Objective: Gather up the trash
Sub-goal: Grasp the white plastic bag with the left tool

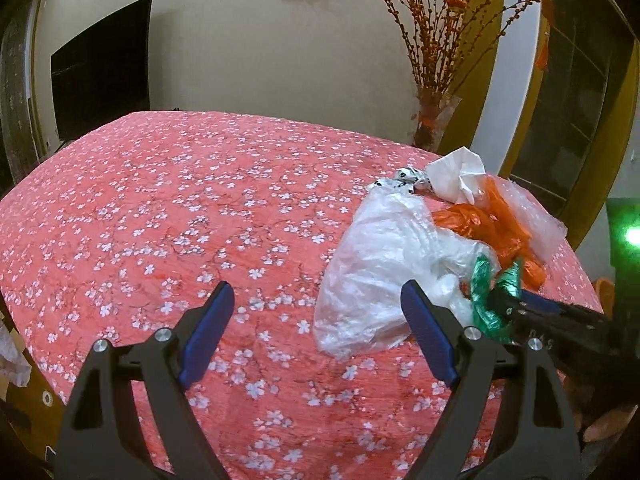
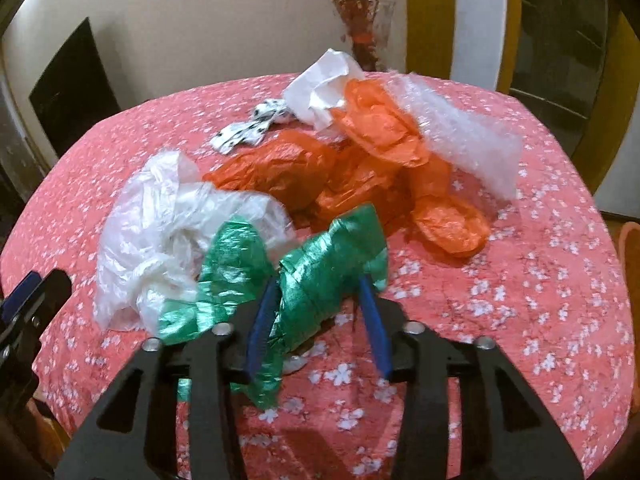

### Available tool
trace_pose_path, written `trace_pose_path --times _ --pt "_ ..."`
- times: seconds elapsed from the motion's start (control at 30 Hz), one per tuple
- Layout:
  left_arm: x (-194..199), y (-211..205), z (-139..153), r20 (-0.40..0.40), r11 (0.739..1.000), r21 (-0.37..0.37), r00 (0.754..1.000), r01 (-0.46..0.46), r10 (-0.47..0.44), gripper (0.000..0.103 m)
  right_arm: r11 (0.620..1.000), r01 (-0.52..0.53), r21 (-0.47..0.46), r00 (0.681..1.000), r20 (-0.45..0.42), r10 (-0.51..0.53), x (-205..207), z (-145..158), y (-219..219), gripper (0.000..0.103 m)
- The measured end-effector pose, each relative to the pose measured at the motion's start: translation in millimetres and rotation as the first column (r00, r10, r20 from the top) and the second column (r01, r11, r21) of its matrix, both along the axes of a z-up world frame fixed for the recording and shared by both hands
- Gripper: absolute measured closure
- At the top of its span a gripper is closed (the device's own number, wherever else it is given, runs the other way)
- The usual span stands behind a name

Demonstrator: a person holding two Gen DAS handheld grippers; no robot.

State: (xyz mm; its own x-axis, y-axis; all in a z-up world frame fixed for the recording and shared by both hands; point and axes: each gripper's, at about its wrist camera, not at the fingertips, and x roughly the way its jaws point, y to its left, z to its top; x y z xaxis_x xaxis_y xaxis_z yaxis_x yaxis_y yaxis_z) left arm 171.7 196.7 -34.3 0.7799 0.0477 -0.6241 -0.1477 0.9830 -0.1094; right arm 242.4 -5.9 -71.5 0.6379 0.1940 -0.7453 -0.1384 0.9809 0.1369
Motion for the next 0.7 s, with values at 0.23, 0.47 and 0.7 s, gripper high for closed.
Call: trace_pose_path --times 0.23,0.47,0.7 --pt "2.8 -10.7 0.6 0.006 0.999 -0.012 0.999 0.045 -0.045 0.019 1.000 0.030 -0.005 0.997 0.075 -0.030 -19.8 14.8 -19.9 0.078" --pt "3.8 -36.7 -1.3 0.000 0.994 -0.016 0.994 0.112 -0.113 0.019 0.993 0.119 0.018 0.984 0.135 -0.121 -33.5 27.3 -52.6 0.078" --pt "21.9 -70.4 -5.8 -0.031 0.987 0.011 0.986 0.161 -0.161 0.019 0.981 0.195 0.012 0.969 0.153 -0.195 -50.1 28.8 -88.8 0.078"
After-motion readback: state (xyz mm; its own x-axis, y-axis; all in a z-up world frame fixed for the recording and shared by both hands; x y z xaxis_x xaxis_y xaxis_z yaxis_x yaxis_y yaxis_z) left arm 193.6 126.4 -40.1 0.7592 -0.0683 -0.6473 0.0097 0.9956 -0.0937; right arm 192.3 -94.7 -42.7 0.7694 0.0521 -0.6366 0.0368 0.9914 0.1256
